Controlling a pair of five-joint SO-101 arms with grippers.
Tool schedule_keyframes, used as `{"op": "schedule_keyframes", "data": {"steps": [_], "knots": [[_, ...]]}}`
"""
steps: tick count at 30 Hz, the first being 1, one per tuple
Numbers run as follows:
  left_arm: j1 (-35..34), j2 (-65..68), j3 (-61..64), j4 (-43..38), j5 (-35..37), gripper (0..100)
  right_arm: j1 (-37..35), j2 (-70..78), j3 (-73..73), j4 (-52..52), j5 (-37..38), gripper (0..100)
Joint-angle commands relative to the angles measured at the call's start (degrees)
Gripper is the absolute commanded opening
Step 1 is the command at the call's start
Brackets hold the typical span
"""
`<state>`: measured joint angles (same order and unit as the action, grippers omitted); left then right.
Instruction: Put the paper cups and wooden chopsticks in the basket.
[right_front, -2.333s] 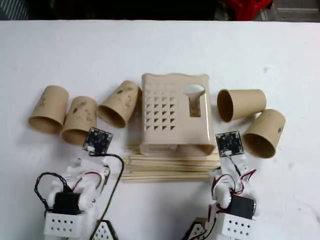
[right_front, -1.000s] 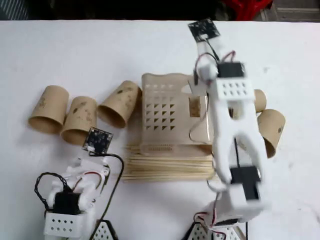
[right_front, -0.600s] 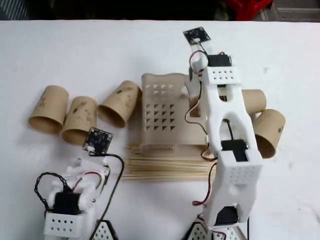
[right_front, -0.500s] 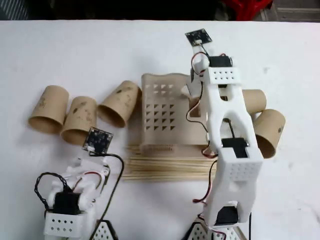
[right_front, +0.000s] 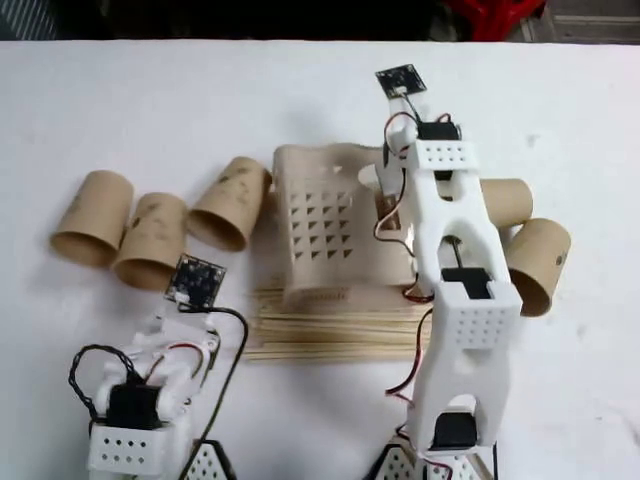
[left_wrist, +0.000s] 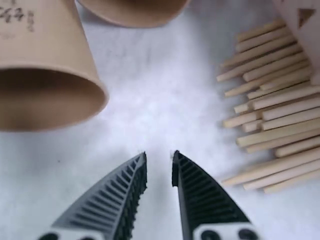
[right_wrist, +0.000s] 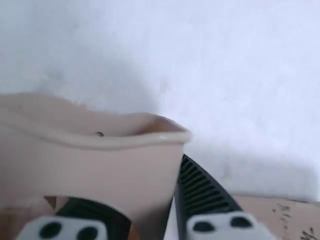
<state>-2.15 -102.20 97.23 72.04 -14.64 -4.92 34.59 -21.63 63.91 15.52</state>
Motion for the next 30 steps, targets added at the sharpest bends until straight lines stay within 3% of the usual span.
{"op": "schedule_keyframes", "data": {"steps": [1,11,25,30], "knots": [[-0.31,-0.48,-0.09,0.26,0.70,11,2.68,-4.00,-6.07,0.22,-4.31,1.6],[-0.31,-0.48,-0.09,0.26,0.70,11,2.86,-15.69,-18.99,5.76,-10.46,1.6],[-0.31,-0.48,-0.09,0.26,0.70,11,4.88,-23.69,-21.63,-3.03,-14.51,1.7],[-0.31,-0.48,-0.09,0.26,0.70,11,4.09,-33.63,-19.08,6.64,-12.40,1.6]]}}
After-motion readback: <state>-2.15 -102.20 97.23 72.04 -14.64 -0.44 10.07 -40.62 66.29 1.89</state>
